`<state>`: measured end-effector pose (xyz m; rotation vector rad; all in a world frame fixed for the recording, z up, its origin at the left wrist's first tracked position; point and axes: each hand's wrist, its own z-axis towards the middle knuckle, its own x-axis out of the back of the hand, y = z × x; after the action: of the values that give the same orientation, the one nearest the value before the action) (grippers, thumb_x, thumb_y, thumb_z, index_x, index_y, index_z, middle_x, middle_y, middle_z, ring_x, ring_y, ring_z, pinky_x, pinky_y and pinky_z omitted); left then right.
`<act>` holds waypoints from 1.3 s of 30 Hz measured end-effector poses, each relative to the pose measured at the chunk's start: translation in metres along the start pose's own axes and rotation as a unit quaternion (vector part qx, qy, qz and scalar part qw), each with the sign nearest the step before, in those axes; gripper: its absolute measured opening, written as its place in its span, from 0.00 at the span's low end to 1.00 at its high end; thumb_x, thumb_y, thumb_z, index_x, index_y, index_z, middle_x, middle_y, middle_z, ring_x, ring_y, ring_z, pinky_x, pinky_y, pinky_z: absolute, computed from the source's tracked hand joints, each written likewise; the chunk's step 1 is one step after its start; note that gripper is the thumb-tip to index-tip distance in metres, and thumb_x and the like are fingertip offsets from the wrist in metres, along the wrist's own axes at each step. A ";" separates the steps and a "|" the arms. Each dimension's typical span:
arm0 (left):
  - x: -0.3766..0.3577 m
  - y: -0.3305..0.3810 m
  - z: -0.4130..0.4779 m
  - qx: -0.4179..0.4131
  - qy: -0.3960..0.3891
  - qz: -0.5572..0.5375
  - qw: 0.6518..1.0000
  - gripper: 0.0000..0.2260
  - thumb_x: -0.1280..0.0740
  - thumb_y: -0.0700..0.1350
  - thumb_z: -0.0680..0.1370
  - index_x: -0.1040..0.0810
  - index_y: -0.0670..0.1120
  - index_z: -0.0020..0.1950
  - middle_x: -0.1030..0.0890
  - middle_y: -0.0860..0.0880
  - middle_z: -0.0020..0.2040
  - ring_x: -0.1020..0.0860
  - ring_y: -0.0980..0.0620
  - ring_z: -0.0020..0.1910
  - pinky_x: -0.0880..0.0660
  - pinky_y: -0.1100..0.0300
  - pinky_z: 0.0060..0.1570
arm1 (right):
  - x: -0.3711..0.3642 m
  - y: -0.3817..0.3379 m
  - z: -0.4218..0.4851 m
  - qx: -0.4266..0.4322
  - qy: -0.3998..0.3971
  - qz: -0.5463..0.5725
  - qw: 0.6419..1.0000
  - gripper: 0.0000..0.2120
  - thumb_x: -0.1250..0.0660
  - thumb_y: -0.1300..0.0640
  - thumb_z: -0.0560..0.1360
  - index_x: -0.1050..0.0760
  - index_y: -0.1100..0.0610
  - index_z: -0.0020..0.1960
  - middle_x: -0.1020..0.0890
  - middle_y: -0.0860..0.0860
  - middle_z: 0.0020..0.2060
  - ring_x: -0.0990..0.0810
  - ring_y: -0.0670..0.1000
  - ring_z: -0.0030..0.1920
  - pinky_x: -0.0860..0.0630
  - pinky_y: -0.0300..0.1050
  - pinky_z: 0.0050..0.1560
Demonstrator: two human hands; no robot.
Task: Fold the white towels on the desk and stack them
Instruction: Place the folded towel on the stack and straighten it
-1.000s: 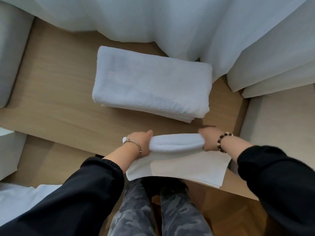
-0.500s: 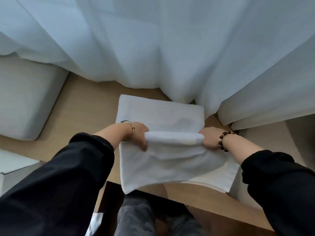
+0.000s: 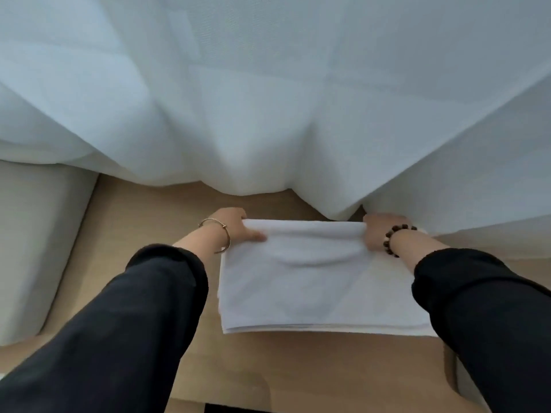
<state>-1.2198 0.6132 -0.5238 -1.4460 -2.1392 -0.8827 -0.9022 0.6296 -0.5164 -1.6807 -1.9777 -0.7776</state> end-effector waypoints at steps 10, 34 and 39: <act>-0.039 -0.038 -0.015 0.118 0.070 -0.381 0.914 0.35 0.27 0.63 0.66 0.31 0.46 0.66 0.24 0.48 0.60 0.24 0.47 0.56 0.26 0.50 0.59 | -0.015 0.064 -0.005 -0.080 0.034 0.323 0.943 0.35 0.30 0.47 0.72 0.39 0.56 0.73 0.31 0.57 0.69 0.31 0.59 0.66 0.33 0.48 0.64; -0.085 -0.020 -0.056 0.130 0.143 -0.433 0.880 0.18 0.40 0.59 0.78 0.26 0.46 0.57 0.21 0.48 0.48 0.22 0.49 0.43 0.29 0.55 0.39 | -0.069 0.060 -0.034 -0.201 0.123 0.532 0.813 0.30 0.39 0.28 0.69 0.27 0.57 0.42 0.23 0.52 0.36 0.27 0.49 0.34 0.37 0.41 0.29; -0.084 -0.015 -0.053 0.152 0.159 -0.411 0.885 0.17 0.38 0.60 0.77 0.29 0.48 0.55 0.23 0.52 0.44 0.24 0.50 0.42 0.31 0.55 0.37 | -0.067 0.045 -0.038 -0.196 0.180 0.547 0.794 0.33 0.34 0.38 0.73 0.34 0.60 0.67 0.25 0.56 0.59 0.25 0.56 0.54 0.29 0.47 0.50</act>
<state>-1.2030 0.5165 -0.5438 -0.1680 -2.4687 -0.8983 -0.8472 0.5593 -0.5249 -2.2522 -0.3688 -0.9236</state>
